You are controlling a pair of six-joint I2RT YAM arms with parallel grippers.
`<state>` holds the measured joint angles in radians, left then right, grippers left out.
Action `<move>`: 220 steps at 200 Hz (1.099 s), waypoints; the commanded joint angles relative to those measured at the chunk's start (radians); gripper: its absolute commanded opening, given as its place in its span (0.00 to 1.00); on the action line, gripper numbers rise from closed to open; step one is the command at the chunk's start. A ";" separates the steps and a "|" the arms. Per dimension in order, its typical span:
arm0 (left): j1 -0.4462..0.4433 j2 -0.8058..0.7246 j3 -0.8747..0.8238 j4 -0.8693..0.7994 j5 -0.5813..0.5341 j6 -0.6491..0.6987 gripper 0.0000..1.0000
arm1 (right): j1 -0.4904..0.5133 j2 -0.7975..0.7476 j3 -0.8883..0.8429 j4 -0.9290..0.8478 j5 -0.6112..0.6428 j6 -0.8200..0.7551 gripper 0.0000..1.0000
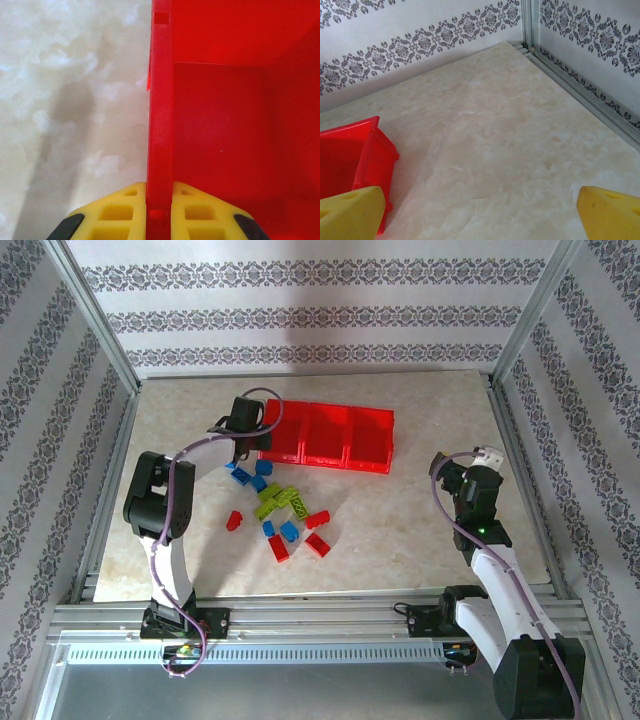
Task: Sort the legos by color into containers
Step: Move the container to the top-center of the table.
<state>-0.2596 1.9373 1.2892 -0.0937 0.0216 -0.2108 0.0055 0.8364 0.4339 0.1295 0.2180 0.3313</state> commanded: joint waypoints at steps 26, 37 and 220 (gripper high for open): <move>-0.028 -0.079 -0.091 -0.045 -0.013 -0.064 0.00 | 0.047 -0.010 0.011 -0.036 0.033 0.022 0.98; -0.031 -0.095 -0.110 -0.041 -0.011 -0.062 0.00 | 0.062 -0.008 0.012 -0.043 0.045 0.024 0.98; 0.068 -0.318 -0.226 -0.128 -0.178 -0.219 0.60 | 0.304 0.118 0.163 -0.260 0.211 0.077 0.98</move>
<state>-0.2432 1.6157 1.1042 -0.1452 -0.1070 -0.3809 0.2977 0.9524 0.5686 -0.0830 0.3920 0.3679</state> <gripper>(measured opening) 0.553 0.984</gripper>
